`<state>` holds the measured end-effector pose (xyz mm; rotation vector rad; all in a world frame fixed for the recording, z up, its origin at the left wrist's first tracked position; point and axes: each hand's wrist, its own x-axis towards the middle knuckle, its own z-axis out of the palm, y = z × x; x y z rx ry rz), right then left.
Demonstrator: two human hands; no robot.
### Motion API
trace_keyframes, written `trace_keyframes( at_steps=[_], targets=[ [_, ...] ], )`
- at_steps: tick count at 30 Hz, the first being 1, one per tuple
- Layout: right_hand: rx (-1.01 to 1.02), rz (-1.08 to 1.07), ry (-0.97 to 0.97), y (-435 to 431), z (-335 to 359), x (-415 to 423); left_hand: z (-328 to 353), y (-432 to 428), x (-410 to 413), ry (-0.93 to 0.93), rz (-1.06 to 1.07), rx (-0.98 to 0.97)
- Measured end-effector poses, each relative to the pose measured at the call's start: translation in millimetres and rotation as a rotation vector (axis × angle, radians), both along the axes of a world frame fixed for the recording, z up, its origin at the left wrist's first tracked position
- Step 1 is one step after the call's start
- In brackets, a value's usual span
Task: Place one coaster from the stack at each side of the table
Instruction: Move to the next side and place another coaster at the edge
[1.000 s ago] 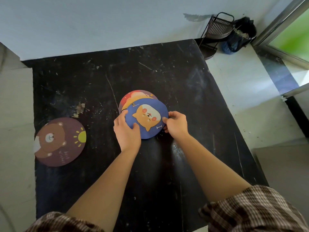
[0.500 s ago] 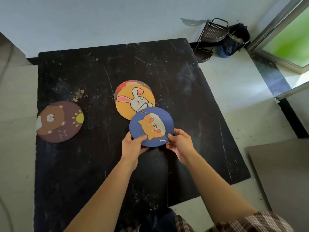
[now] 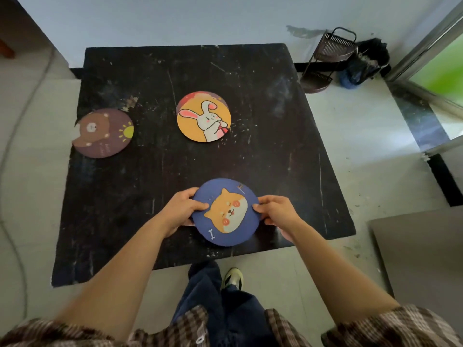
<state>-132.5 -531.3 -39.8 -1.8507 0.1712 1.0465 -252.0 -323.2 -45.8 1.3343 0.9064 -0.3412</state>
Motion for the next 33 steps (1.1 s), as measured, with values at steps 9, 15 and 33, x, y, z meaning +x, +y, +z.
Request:
trace_keyframes(
  at_steps=[9, 15, 33],
  targets=[
    [-0.066, 0.000, 0.039, -0.8, -10.8, -36.8, -19.8, -9.1, -30.0, 0.044, 0.271, 0.212],
    [-0.247, 0.142, -0.103, -1.6, -15.3, -46.6, -19.9, -12.5, -35.0, 0.027, 0.137, 0.429],
    [-0.435, 0.327, -0.266, -5.5, -22.7, -59.0, -32.4, -17.8, -30.2, 0.022, -0.108, 0.725]
  ],
)
